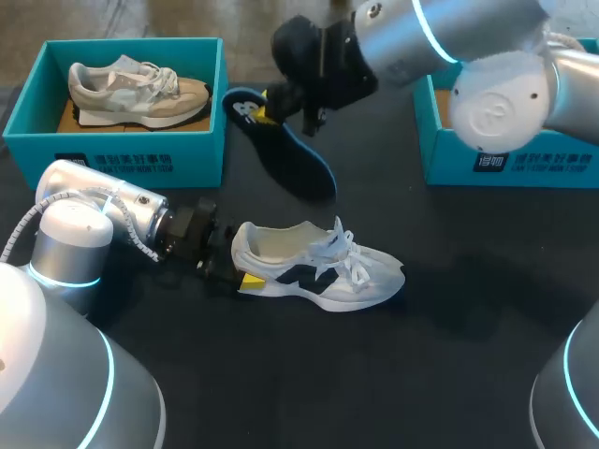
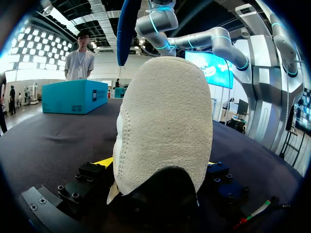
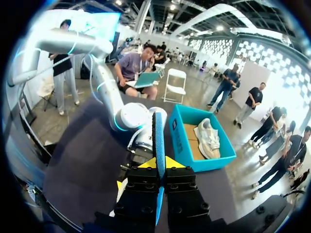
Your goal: Take the shoe out of the shoebox, open the shoe tongue, remove and reinsert the insole, then place the shoe into the shoebox
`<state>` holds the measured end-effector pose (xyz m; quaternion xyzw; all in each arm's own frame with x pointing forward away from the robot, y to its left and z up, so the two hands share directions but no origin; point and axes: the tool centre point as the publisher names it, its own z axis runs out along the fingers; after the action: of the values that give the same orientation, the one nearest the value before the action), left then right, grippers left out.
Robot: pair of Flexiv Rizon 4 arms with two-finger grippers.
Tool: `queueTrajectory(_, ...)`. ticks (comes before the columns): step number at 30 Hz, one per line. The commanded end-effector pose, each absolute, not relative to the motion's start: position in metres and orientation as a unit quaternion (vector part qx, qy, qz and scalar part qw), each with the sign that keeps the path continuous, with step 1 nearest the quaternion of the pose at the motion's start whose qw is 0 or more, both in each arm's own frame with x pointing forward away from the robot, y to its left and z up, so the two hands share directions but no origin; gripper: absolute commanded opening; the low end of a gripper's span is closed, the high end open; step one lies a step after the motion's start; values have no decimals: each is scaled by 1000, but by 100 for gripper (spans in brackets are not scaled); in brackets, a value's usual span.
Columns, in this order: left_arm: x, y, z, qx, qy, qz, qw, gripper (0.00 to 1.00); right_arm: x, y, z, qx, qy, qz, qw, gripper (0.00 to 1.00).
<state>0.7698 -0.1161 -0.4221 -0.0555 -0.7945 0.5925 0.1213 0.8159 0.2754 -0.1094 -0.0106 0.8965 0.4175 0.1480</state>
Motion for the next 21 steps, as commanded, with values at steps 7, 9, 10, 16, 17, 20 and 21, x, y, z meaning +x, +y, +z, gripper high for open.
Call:
queueTrajectory(7, 770, -117, -422, -56, -795, 592, 122, 0, 815, 266, -76, -3, 871, 465, 158, 0)
queueTrajectory(9, 770, -117, -422, -56, -795, 592, 122, 0, 816, 266, -68, -3, 867, 472, 156, 0)
queueTrajectory(10, 770, -117, -422, -56, -795, 592, 122, 0, 816, 266, -63, -3, 866, 476, 155, 0)
queueTrajectory(16, 770, -117, -422, -56, -795, 592, 122, 0, 819, 264, -46, -9, 843, 521, 132, 0)
queueTrajectory(17, 770, -117, -422, -56, -795, 592, 122, 0, 819, 264, -43, -5, 841, 527, 122, 0)
queueTrajectory(20, 770, -117, -422, -56, -795, 592, 122, 0, 819, 260, -35, 10, 840, 532, 102, 0)
queueTrajectory(21, 770, -117, -422, -56, -795, 592, 122, 0, 818, 258, -31, 12, 841, 531, 102, 0)
